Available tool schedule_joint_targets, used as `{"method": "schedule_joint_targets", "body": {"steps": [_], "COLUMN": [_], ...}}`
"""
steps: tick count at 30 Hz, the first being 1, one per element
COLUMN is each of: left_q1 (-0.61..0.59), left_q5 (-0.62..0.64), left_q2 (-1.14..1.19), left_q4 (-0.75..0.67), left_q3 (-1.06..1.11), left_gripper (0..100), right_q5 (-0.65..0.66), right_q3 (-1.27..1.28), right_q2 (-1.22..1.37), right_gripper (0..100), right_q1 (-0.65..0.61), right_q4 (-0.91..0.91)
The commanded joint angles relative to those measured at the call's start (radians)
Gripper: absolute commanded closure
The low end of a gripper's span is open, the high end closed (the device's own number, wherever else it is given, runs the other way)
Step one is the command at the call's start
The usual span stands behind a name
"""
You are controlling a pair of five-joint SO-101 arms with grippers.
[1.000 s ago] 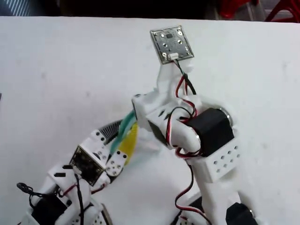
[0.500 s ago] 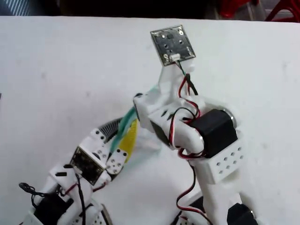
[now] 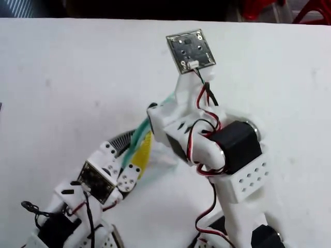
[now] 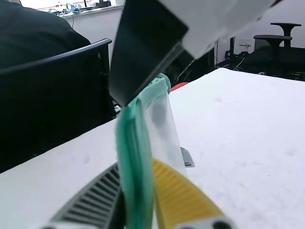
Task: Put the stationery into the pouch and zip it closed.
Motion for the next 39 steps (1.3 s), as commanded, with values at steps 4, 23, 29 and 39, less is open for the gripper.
{"method": "schedule_joint_targets", "body": {"steps": [4,23,29,39], "left_q1": [-0.028,-0.021,-0.021,-0.021], "left_q5": [-0.014,-0.014,-0.014,0.149], "left_q2": [0.013,0.013,0.013,0.013], "left_q4": [-0.034,-0.031,-0.034,0.135], "left_q3": [-0.018,-0.018,-0.018,-0.150], "left_gripper": [98,98,97,77], "right_q5": [0.005,0.107,0.112,0.129], "right_q3": [0.087,0.130,0.084,0.037], "right_q2": [0.028,0.205,0.203,0.213], "right_gripper": [66.3,88.5,97.5,98.1], "right_q1": [-0.007,-0.007,-0.008,-0.007], "right_q4": [0.018,0.022,0.021,0.018]}}
